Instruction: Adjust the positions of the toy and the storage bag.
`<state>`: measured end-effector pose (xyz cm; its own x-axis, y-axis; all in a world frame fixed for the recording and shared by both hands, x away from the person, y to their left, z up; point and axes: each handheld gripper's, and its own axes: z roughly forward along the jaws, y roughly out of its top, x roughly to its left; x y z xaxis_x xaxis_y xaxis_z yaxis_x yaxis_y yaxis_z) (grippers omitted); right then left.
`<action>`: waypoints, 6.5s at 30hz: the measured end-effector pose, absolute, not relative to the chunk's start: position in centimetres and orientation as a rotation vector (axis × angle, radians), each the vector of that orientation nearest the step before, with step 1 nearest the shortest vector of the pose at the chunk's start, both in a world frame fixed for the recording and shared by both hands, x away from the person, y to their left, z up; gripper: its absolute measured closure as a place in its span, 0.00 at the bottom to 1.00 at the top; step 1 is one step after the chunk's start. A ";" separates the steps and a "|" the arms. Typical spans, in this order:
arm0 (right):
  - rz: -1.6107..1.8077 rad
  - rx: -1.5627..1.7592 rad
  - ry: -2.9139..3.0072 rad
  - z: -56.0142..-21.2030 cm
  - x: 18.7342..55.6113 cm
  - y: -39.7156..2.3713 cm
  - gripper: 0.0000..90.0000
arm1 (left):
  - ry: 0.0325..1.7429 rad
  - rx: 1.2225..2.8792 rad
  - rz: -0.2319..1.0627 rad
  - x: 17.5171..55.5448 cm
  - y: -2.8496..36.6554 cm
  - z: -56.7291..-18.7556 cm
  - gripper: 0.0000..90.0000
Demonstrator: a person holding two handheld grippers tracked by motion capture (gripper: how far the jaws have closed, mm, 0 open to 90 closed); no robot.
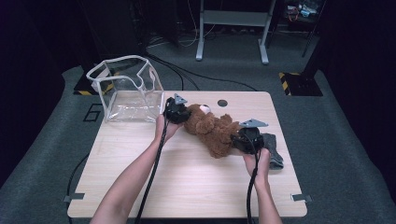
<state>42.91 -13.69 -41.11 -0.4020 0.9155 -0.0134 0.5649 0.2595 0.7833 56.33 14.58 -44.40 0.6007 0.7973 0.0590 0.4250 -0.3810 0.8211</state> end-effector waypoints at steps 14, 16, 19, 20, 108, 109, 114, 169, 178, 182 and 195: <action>0.975 1.406 2.087 -42.5 43.9 -14.3 0.70 | 0.766 2.001 0.500 49.5 13.3 -41.0 0.35; 0.975 1.408 2.088 -42.6 44.0 -14.3 0.70 | 0.739 1.998 0.499 48.6 12.6 -40.6 0.35; 0.966 1.416 2.094 -42.6 44.0 -14.2 0.69 | 0.716 2.003 0.485 48.0 11.7 -40.2 0.33; 0.968 1.412 2.097 -42.6 44.0 -14.1 0.69 | 0.710 2.003 0.469 47.9 11.3 -40.2 0.33; 0.908 1.434 2.227 -45.2 46.7 -16.5 0.86 | 0.860 1.976 0.502 49.5 18.5 -47.7 0.87; 0.911 1.427 2.214 -45.1 46.6 -16.5 0.86 | 0.851 1.976 0.514 49.5 18.6 -47.4 0.88; 0.906 1.382 2.125 -43.8 45.5 -16.2 0.87 | 0.814 1.987 0.558 49.9 18.3 -46.3 0.88; 1.064 1.253 2.176 -44.8 37.0 -11.9 0.69 | 0.995 1.975 0.367 50.8 12.5 -41.8 0.21; 1.058 1.245 2.190 -45.5 36.8 -11.2 0.69 | 1.209 1.954 0.255 52.8 9.6 -43.8 0.15; 1.060 1.247 2.199 -45.9 36.7 -10.7 0.69 | 1.250 1.970 0.264 53.2 9.1 -44.8 0.13; 1.108 1.320 2.128 -47.1 35.4 -13.6 0.15 | 1.311 1.954 0.249 53.8 8.9 -47.2 0.07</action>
<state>35.41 -13.60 -47.07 -0.4741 0.8777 0.0697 0.5604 0.2397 0.7928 53.76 8.86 -47.18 0.4546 0.8581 -0.2388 0.7107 -0.1879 0.6779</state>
